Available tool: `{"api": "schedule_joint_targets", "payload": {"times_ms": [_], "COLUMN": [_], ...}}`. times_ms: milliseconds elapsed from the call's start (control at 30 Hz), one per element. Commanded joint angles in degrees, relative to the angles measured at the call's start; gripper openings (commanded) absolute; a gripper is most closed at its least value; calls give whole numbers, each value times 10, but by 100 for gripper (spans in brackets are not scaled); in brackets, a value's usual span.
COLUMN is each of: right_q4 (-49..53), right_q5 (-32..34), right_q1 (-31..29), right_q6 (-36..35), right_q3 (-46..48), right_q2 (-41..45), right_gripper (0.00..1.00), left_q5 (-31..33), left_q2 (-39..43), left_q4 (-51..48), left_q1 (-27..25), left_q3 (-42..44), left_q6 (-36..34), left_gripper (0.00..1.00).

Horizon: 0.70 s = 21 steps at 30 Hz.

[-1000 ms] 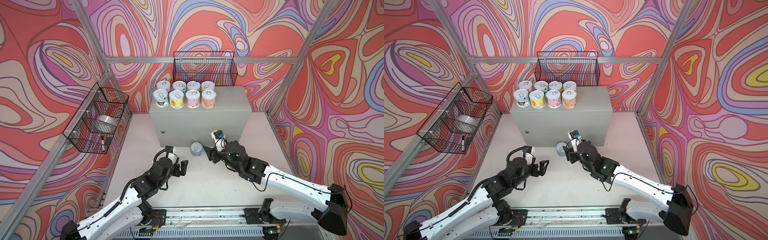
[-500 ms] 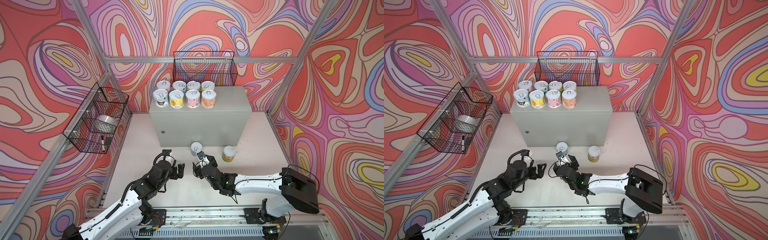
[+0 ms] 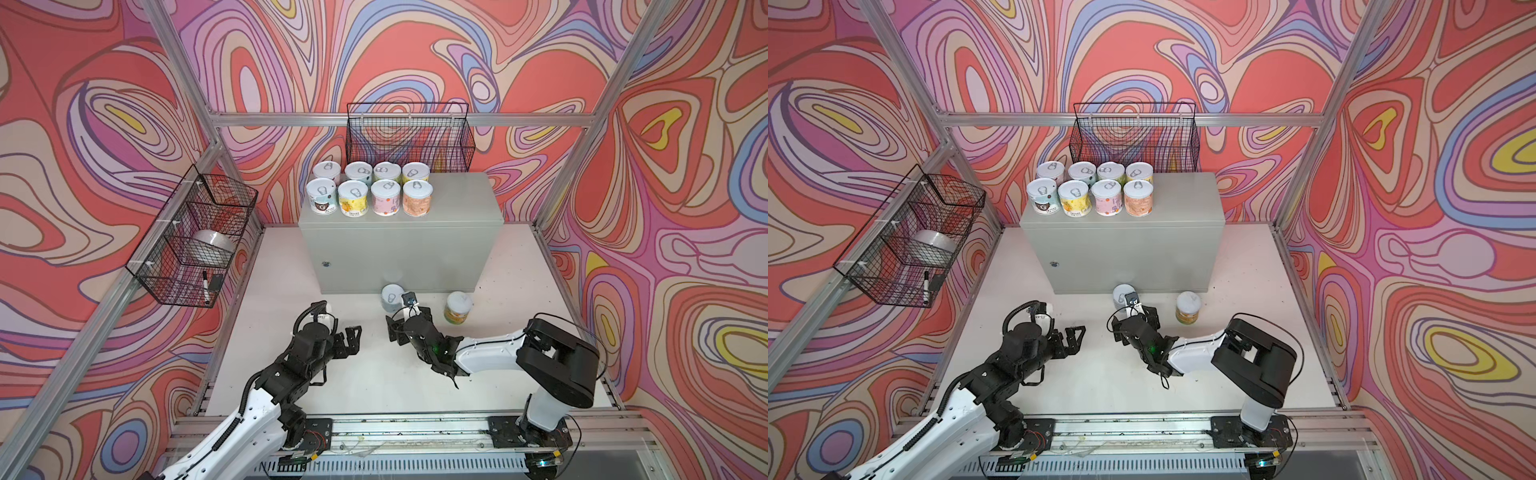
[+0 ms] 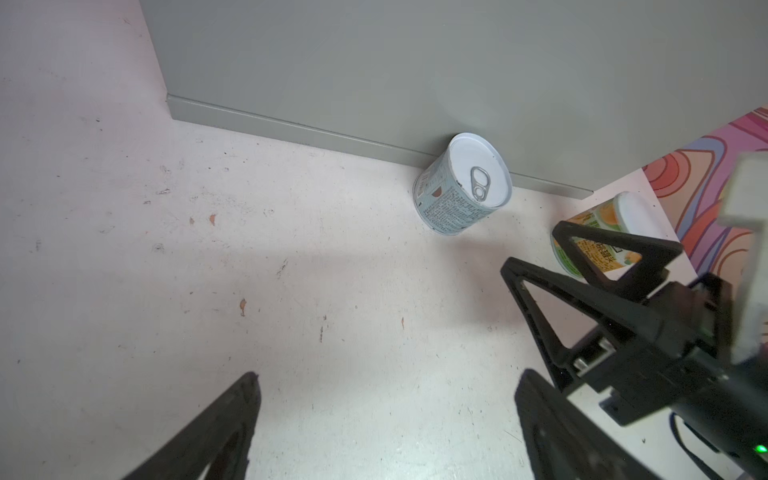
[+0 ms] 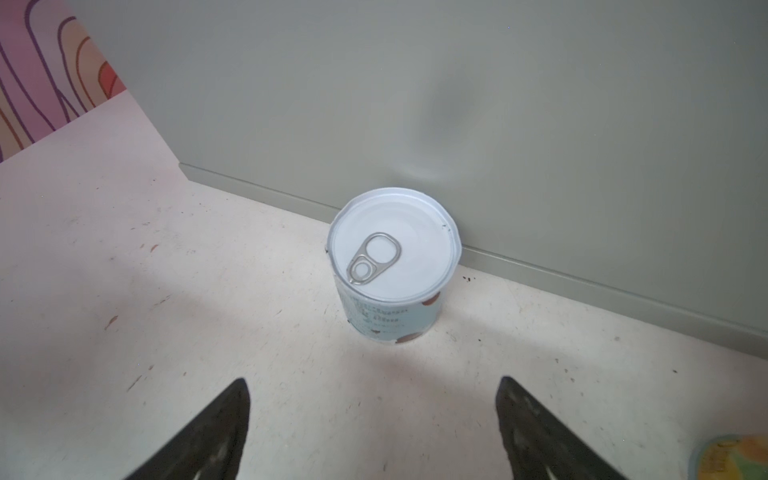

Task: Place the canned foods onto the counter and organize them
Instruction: 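Lower the right gripper to the white-labelled floor can while the left gripper shifts nearer, then close the right gripper around the white-labelled can beside the cabinet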

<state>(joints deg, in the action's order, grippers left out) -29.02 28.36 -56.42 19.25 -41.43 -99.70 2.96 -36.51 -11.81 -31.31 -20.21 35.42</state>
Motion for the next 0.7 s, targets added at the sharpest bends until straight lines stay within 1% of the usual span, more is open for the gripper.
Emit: {"api": "schedule_joint_targets", "payload": {"times_ms": [0,100,233,333,667], "right_q4": [-29,-29,-17,0,9], "right_q5": [-34,-44,-28,-4,3], "right_q1": [16,27,36,44,62], "right_q6": [15,5,-2,5,29], "right_q3": [-26,-51,-88,-114,-163], "right_q2": [-34,-61,-99,-125,-187], "right_gripper": [98,98,98,98,98], "left_q5": [-9,-17,-23,-23,-17], "left_q2": [-6,-15,-24,-21,-8], "left_q4": [27,39,43,41,30], "left_q1": [5,5,5,6,6], "left_q3": [7,8,9,11,19], "left_q6": [9,11,11,11,14], "left_gripper": [96,95,95,95,94]}}
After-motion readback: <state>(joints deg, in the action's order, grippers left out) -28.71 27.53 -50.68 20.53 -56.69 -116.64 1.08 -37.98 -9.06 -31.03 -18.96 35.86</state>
